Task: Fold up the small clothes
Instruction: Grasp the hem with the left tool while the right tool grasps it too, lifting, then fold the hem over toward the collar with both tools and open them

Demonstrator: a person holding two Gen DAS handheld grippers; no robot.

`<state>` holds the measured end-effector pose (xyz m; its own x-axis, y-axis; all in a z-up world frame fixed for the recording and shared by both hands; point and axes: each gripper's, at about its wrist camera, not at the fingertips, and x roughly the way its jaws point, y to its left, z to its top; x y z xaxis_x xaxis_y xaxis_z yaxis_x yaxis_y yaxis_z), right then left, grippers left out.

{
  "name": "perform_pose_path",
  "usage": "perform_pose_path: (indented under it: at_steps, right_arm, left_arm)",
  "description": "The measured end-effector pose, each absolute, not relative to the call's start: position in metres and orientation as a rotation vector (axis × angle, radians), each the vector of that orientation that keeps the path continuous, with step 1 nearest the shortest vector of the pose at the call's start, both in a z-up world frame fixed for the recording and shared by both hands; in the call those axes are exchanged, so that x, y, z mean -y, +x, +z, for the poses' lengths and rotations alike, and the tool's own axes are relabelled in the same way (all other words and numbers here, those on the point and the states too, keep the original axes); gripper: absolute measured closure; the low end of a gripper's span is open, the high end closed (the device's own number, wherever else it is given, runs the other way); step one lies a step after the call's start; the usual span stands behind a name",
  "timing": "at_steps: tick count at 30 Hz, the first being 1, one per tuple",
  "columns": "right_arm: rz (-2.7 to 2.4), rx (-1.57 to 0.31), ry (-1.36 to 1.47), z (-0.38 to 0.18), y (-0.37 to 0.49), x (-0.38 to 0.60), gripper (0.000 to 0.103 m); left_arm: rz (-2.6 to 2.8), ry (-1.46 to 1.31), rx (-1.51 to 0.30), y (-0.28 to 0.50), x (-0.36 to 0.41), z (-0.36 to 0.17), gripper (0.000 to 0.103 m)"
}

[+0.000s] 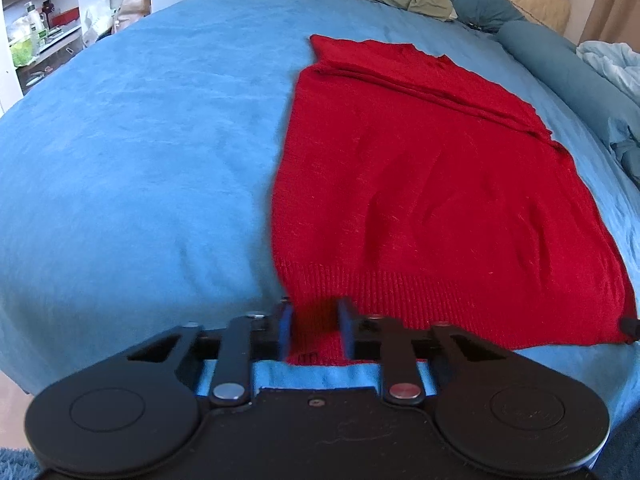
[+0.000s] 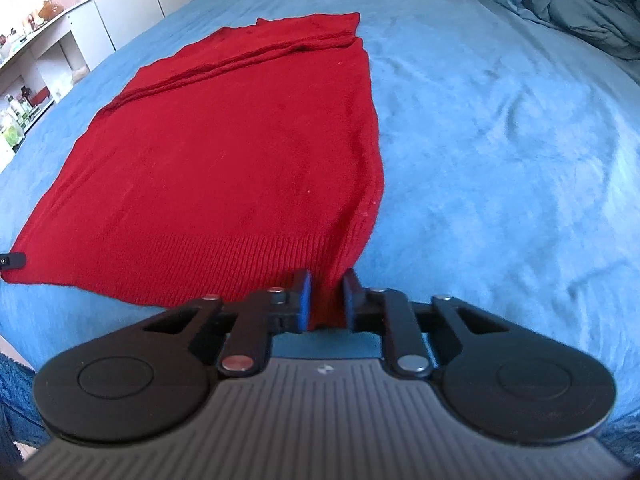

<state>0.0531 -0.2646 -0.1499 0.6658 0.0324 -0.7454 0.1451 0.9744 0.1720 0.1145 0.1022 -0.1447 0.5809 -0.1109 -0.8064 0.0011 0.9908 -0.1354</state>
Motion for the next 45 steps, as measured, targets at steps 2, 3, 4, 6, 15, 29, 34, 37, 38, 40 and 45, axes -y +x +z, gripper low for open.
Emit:
perform_pose_path:
  at_steps: [2, 3, 4, 6, 15, 29, 34, 37, 38, 40, 45]
  right_arm:
    - [-0.063, -0.835, 0.241, -0.149, 0.053, 0.266, 0.081]
    - [-0.062, -0.831, 0.25, -0.148, 0.052, 0.267, 0.081]
    - [-0.06, -0.828, 0.26, -0.147, 0.052, 0.268, 0.082]
    - [-0.045, -0.826, 0.278, -0.141, 0.053, 0.271, 0.082]
    - [0.056, -0.606, 0.411, -0.032, 0.106, 0.308, 0.083]
    - [-0.093, -0.494, 0.419, -0.019, 0.42, 0.352, 0.083]
    - [-0.158, -0.577, 0.357, -0.08, 0.48, 0.342, 0.083]
    - [-0.183, -0.582, 0.321, -0.093, 0.502, 0.345, 0.083]
    - [-0.191, -0.587, 0.321, -0.096, 0.508, 0.347, 0.083]
    - [-0.222, -0.605, 0.307, -0.098, 0.514, 0.348, 0.078]
    - [-0.24, -0.5, 0.175, -0.087, 0.484, 0.336, 0.008]
  left_arm:
    - [-0.065, -0.12, -0.947, 0.114, -0.101, -0.143, 0.094]
    - [-0.064, -0.116, -0.945, 0.114, -0.101, -0.142, 0.095]
    - [-0.061, -0.12, -0.94, 0.113, -0.1, -0.139, 0.097]
    - [-0.066, -0.141, -0.918, 0.111, -0.1, -0.131, 0.098]
    - [-0.123, -0.327, -0.683, 0.161, -0.116, -0.029, 0.098]
    - [0.015, -0.389, -0.62, 0.476, -0.096, -0.028, 0.098]
    - [0.06, -0.413, -0.735, 0.53, -0.093, -0.105, 0.098]
    - [0.067, -0.403, -0.742, 0.544, -0.093, -0.118, 0.098]
    - [0.072, -0.401, -0.735, 0.548, -0.094, -0.118, 0.097]
    - [0.088, -0.411, -0.712, 0.554, -0.095, -0.115, 0.083]
    - [0.116, -0.366, -0.576, 0.518, -0.103, -0.085, 0.015]
